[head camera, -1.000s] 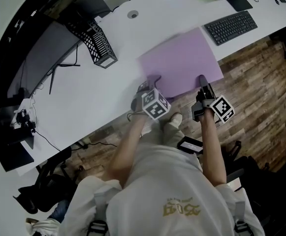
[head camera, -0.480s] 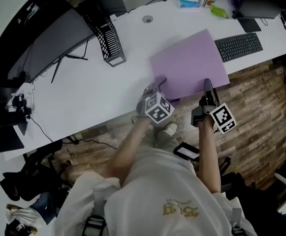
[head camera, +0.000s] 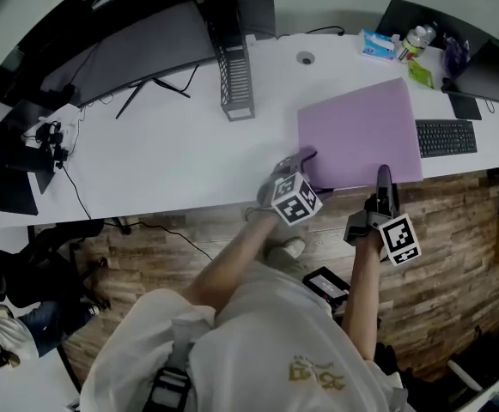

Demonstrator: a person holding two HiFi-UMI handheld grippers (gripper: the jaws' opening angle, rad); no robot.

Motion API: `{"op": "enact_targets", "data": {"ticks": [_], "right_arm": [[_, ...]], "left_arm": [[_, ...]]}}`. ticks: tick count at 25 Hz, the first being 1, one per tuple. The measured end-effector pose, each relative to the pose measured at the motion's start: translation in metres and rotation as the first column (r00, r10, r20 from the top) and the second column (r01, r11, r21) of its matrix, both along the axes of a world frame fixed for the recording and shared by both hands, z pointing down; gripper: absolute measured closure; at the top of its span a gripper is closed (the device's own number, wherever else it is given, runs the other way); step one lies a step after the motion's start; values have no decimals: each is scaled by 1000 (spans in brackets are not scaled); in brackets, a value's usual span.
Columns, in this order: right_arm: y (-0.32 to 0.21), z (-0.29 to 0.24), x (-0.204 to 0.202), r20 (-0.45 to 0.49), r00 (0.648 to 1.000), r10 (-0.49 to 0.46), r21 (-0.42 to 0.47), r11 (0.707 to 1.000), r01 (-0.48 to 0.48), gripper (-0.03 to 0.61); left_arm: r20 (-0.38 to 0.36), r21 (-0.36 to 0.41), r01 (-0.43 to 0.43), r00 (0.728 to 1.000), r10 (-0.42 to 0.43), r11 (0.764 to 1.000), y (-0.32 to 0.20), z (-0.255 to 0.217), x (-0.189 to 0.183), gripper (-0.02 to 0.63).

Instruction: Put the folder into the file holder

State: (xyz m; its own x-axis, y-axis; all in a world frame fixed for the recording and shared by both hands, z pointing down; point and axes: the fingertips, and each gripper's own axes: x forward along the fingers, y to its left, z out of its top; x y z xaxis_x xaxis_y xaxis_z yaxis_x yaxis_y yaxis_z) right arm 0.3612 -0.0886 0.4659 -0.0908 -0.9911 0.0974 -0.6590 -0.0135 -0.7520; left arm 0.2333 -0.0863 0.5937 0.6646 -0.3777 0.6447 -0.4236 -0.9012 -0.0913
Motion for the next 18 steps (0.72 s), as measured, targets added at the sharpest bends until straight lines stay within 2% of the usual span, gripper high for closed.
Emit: {"op": "enact_targets", "data": {"ticks": [11,18], "right_arm": [[-27,-63,-27,-118,990,-74,72,994,83,387],[-42,-98,-56,-185,972,-142,121,979,166,387]], "left_arm": [[-89,68,76,994,-70,995,-30,-47,-10,163],[-144,110,132,983,-116,985,-46,-75,-29,163]]}}
